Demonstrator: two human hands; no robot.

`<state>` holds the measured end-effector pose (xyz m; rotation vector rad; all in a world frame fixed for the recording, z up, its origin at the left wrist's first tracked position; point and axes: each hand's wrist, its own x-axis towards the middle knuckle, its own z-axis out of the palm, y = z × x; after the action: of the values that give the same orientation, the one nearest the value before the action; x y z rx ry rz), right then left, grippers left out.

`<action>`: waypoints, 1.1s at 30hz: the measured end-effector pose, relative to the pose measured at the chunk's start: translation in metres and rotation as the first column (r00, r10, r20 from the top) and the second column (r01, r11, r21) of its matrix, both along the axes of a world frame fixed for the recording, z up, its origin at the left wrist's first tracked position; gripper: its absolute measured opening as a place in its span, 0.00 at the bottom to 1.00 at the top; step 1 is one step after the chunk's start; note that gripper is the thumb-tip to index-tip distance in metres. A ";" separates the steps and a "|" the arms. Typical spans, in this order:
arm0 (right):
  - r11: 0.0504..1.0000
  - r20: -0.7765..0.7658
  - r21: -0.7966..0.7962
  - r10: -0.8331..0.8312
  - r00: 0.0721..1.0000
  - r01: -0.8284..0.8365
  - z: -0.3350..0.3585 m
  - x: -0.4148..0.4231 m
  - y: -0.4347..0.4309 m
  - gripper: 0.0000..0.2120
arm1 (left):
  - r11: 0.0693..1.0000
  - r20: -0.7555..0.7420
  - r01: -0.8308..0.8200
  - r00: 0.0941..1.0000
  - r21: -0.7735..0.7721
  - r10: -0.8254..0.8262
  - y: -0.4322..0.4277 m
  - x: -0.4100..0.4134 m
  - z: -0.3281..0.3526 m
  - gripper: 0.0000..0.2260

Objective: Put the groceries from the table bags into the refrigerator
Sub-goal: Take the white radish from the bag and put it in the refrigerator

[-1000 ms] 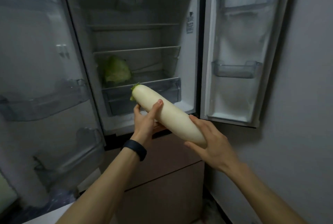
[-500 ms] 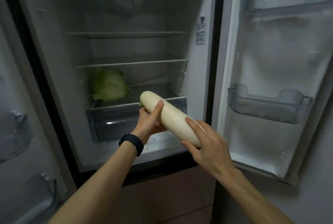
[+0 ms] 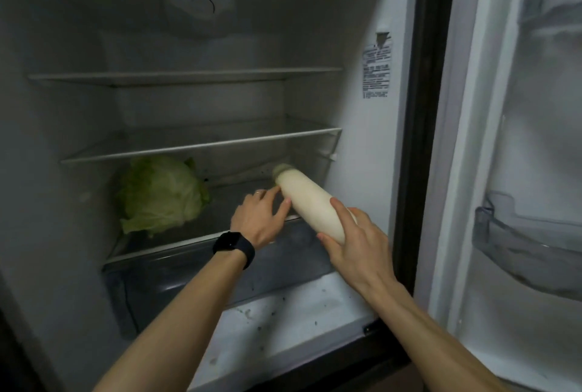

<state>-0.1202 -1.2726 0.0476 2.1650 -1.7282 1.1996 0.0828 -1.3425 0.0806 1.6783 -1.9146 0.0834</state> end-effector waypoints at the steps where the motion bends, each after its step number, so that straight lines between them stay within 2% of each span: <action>1: 1.000 0.005 0.021 -0.020 1.000 0.020 0.001 0.004 -0.011 0.32 | 1.000 0.134 -0.007 0.991 0.007 0.006 -0.009 0.004 -0.003 0.25; 3: 0.996 0.001 0.070 -0.061 0.998 0.061 0.003 0.010 -0.031 0.32 | 0.998 0.312 -0.027 0.950 0.054 0.009 -0.023 0.012 -0.011 0.24; 5: 0.990 -0.016 0.101 -0.100 0.995 0.101 0.004 0.017 -0.048 0.31 | 0.994 0.378 -0.052 0.926 0.100 0.010 -0.035 0.018 -0.021 0.23; 12: 0.992 0.041 0.041 -0.120 0.992 0.119 0.013 0.033 -0.104 0.26 | 0.997 0.289 -0.012 0.957 0.078 -0.012 -0.046 0.021 -0.031 0.20; 16: 0.988 -0.097 -0.055 -0.147 0.984 0.142 0.003 0.040 -0.139 0.25 | 0.993 0.251 -0.020 0.968 0.113 -0.009 -0.045 0.021 -0.033 0.21; 20: 0.980 -0.172 -0.110 -0.185 0.968 0.167 -0.006 0.049 -0.162 0.26 | 0.980 0.257 -0.018 0.966 0.200 -0.035 -0.045 0.022 -0.032 0.23; 27: 0.979 -0.241 0.046 -0.183 0.953 0.200 0.007 0.056 -0.167 0.27 | 0.964 0.287 -0.010 0.955 0.267 -0.070 -0.048 0.026 -0.036 0.26; 33: 0.991 -0.287 0.096 -0.058 0.956 0.089 0.008 0.044 -0.154 0.28 | 0.958 0.310 -0.032 0.949 0.284 -0.060 -0.041 0.025 -0.034 0.26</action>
<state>-0.0762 -1.4267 0.0557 2.1811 -1.7654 0.7489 0.1075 -1.3831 0.0462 1.9351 -2.2659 0.0762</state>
